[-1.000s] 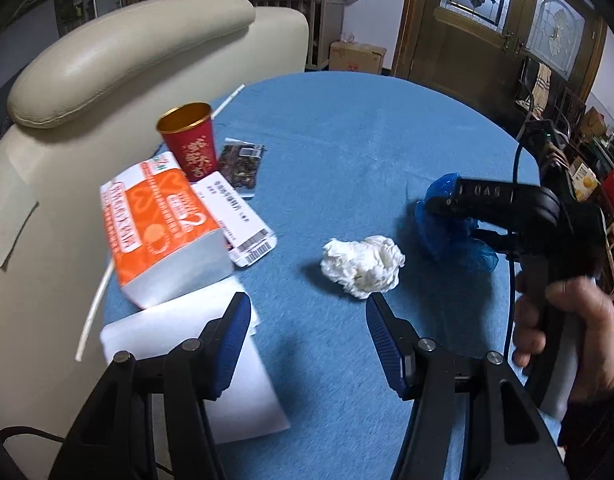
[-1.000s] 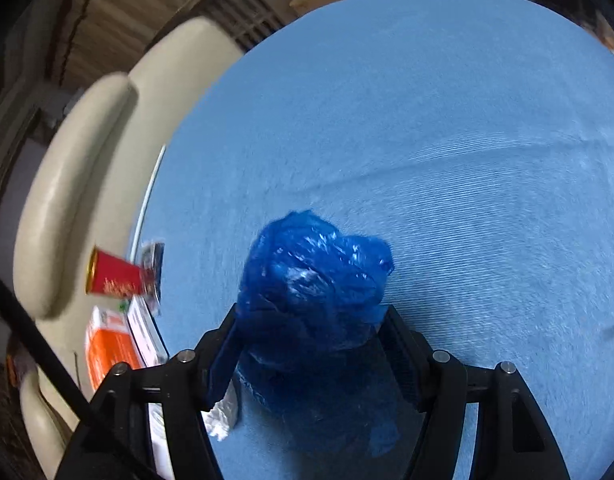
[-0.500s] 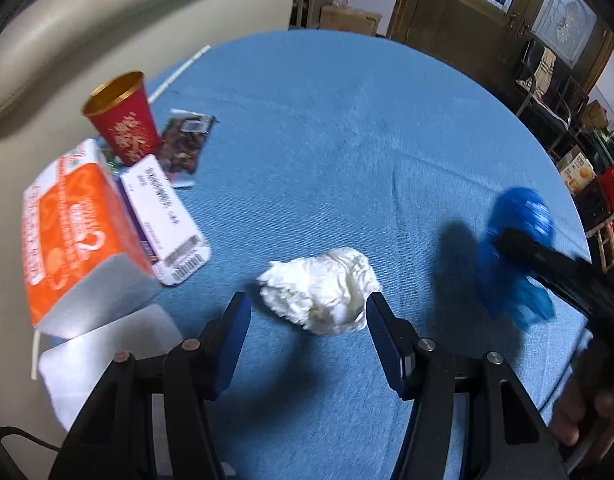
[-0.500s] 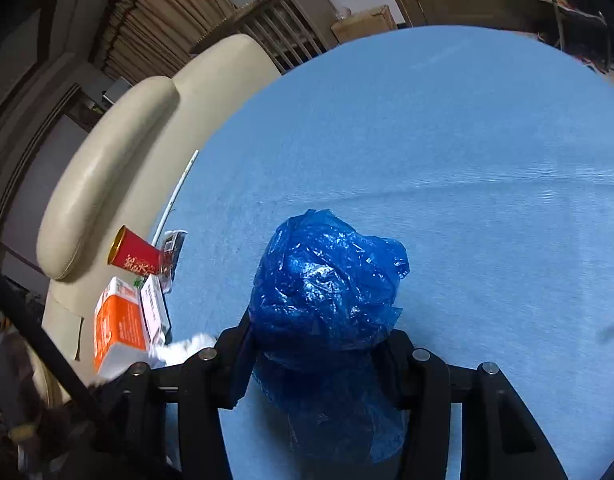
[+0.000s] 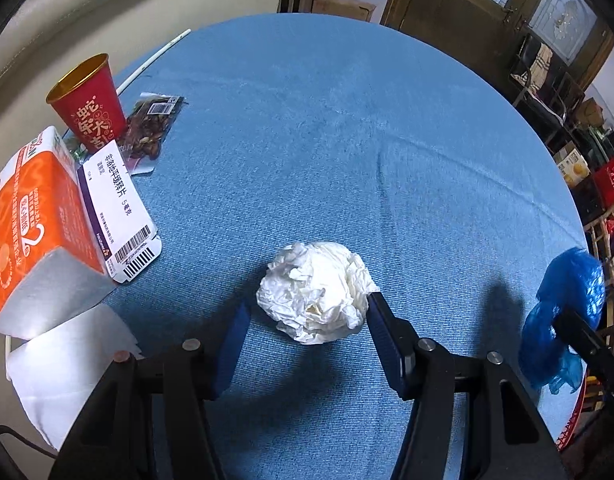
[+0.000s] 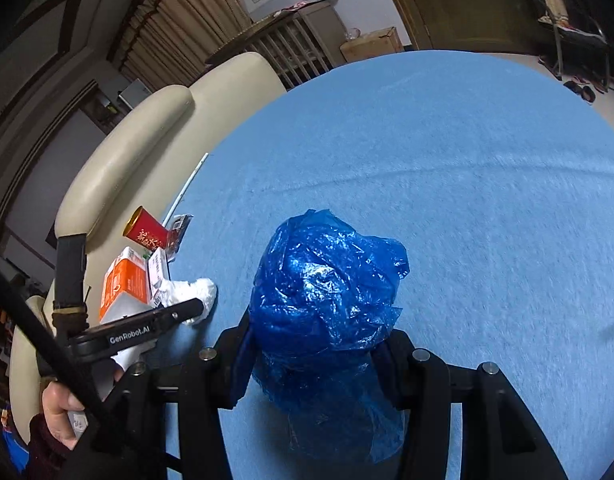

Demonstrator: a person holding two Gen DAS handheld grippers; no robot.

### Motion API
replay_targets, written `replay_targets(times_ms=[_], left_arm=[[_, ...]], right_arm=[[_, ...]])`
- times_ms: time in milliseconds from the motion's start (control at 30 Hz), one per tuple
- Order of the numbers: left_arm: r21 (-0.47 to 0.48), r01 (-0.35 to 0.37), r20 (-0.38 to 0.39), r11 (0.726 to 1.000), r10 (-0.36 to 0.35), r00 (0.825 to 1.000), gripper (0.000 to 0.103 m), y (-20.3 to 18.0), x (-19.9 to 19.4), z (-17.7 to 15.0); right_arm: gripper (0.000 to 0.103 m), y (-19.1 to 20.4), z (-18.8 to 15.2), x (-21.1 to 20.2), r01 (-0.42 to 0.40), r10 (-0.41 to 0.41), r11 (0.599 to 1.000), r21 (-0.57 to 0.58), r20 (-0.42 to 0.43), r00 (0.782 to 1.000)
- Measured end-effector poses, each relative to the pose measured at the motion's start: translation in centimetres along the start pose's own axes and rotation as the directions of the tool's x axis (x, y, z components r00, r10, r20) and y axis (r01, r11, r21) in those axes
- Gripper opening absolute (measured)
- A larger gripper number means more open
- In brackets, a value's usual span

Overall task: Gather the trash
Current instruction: 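Grasp the crumpled white paper with the left gripper while the right holds the blue bag, then carry the white paper and blue bag over the red wastebasket with both grippers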

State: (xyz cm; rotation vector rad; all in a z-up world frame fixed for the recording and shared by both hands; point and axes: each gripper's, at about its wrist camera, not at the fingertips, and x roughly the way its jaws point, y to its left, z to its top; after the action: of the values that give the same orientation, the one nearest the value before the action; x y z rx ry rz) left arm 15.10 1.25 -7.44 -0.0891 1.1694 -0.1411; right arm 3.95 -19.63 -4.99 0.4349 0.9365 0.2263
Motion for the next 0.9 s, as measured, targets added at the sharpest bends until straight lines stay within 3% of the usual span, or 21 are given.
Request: replay_targets(times_ms=[33, 133, 433, 600, 900], left_arm=[[0.000, 0.013, 0.011, 1.000, -0.013, 1.000, 0.038, 0.0, -0.1, 0.0], [-0.008, 0.041, 0.036, 0.999, -0.041, 0.999, 0.031, 0.1, -0.9, 0.0], [0.015, 0.065, 0.096, 0.998, -0.067, 0.993, 0.028, -0.2, -4.6, -1.2], [0.046, 0.013, 0.141, 0.999, -0.019, 0.990, 0.028, -1.1, -7.7, -2.3], [0.146, -0.116, 0.272, 0.982, 0.072, 0.960, 0.028, -4.0, -13.1, -5.7]], right_arm=[[0.054, -0.3, -0.2, -0.1, 0.003, -0.003, 1.000, 0.003, -0.002, 1.000], [0.054, -0.9, -0.7, -0.4, 0.008, -0.008, 1.000, 0.014, -0.007, 1.000], [0.054, -1.0, -1.6, -2.5, 0.013, -0.013, 1.000, -0.002, 0.020, 1.000], [0.054, -0.4, -2.2, -4.6, 0.012, -0.010, 1.000, -0.026, 0.051, 0.999], [0.054, 0.1, -4.0, -8.9, 0.009, -0.003, 0.999, -0.054, 0.107, 0.994]])
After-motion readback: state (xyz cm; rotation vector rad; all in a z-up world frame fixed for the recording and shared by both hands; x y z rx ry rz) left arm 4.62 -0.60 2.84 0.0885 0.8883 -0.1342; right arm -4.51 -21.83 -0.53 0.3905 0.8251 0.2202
